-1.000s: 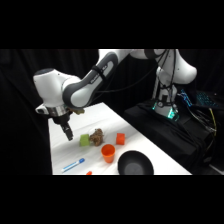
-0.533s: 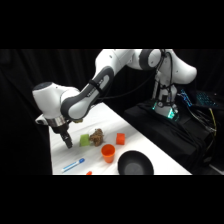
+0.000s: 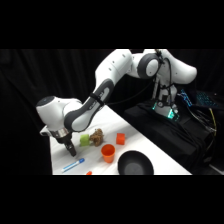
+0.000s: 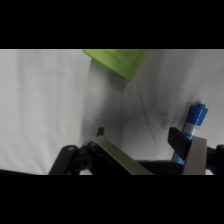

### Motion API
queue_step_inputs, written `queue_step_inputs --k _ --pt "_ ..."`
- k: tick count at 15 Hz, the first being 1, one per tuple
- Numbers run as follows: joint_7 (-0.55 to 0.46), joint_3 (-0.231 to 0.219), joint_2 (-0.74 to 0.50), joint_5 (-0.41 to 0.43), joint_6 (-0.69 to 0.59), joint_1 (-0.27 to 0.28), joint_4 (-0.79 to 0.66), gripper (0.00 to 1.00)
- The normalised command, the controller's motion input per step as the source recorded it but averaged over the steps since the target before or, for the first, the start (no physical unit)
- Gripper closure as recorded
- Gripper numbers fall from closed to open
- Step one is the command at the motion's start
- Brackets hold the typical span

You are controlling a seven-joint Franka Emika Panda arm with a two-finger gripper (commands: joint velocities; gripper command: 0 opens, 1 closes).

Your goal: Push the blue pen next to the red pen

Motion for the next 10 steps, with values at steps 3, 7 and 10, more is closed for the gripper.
queue_step_inputs --k 3,7,10 --pt "-0.09 0.007 0.20 0.054 -0.14 0.026 0.37 0.00" --pt "-0.06 -0.003 0.16 0.030 -0.14 0.065 0.35 0.00" --pt "-0.05 0.003 0.16 0.017 -0.16 0.092 0.34 0.00"
